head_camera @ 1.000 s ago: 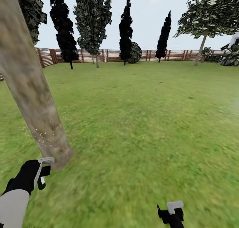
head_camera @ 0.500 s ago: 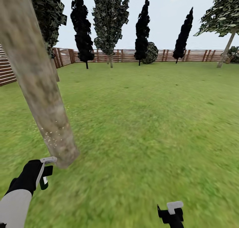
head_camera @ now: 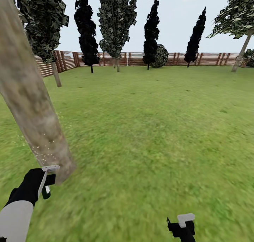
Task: In the garden, pick up the pesticide atomizer on the floor and spray pesticide onto both trees until each tree trunk is fully covered.
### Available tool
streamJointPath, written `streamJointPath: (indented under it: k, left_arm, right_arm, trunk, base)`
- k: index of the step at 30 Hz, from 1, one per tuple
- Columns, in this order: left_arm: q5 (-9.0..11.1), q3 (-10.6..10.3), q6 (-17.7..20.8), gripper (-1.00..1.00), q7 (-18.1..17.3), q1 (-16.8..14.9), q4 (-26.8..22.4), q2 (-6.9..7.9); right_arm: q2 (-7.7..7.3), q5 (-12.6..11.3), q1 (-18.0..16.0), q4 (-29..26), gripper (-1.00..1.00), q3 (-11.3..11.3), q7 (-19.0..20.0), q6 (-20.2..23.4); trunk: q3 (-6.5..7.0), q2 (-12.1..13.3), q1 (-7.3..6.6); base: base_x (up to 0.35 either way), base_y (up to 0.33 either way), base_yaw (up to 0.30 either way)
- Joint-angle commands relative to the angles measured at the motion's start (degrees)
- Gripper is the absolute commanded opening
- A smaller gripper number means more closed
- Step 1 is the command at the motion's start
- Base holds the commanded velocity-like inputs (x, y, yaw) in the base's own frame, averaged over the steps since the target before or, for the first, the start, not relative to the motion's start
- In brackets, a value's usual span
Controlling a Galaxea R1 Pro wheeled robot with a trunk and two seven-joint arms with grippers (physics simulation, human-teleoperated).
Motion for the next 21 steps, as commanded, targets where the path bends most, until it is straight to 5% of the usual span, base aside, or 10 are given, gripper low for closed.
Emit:
streamJointPath:
  k: [1, 21]
  left_arm:
    - [-0.41, 0.13, 0.25, -1.0, -0.28, -0.04, -0.09, -0.03]
    - [-0.26, 0.22, 0.28, -1.0, -0.36, -0.04, -0.09, -0.03]
  right_arm:
    - [-0.01, 0.61, -0.05, 0.12, 1.0, -0.26, -0.36, -0.15]
    - [0.08, 0.61, -0.05, 0.19, 1.0, -0.26, -0.36, -0.15]
  trunk:
    - [-0.05, -0.02, 0.0]
    - [-0.05, -0.02, 0.0]
  base:
    - [0.146, -0.247, 0.0]
    - [0.178, -0.234, 0.162]
